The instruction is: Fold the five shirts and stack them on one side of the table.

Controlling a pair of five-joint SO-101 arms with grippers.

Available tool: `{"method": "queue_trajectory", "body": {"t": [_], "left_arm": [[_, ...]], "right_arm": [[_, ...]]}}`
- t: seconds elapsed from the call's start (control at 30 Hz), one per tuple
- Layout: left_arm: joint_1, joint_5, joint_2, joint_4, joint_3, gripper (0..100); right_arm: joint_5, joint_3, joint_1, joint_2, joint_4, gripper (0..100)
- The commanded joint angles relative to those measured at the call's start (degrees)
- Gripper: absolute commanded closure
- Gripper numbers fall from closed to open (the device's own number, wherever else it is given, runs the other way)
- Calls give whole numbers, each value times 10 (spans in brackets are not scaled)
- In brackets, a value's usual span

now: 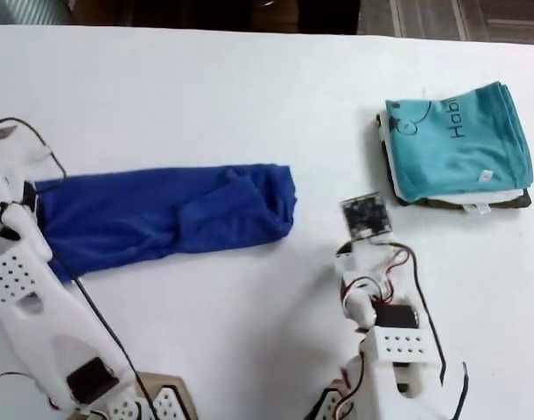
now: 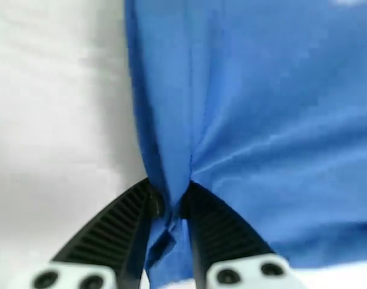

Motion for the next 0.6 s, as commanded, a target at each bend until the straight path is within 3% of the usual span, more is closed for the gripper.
{"method": "queue_trajectory", "body": {"t": [0.0, 0.27, 0.57], "left_arm": [[67, 1, -146, 10, 90, 973], [258, 92, -337, 9, 232, 973], [468, 201, -360, 4, 230, 973]], "right_arm": [[-12, -4, 11, -15, -14, 974], [-14, -4, 15, -15, -14, 974], [-14, -4, 14, -15, -14, 974]]}}
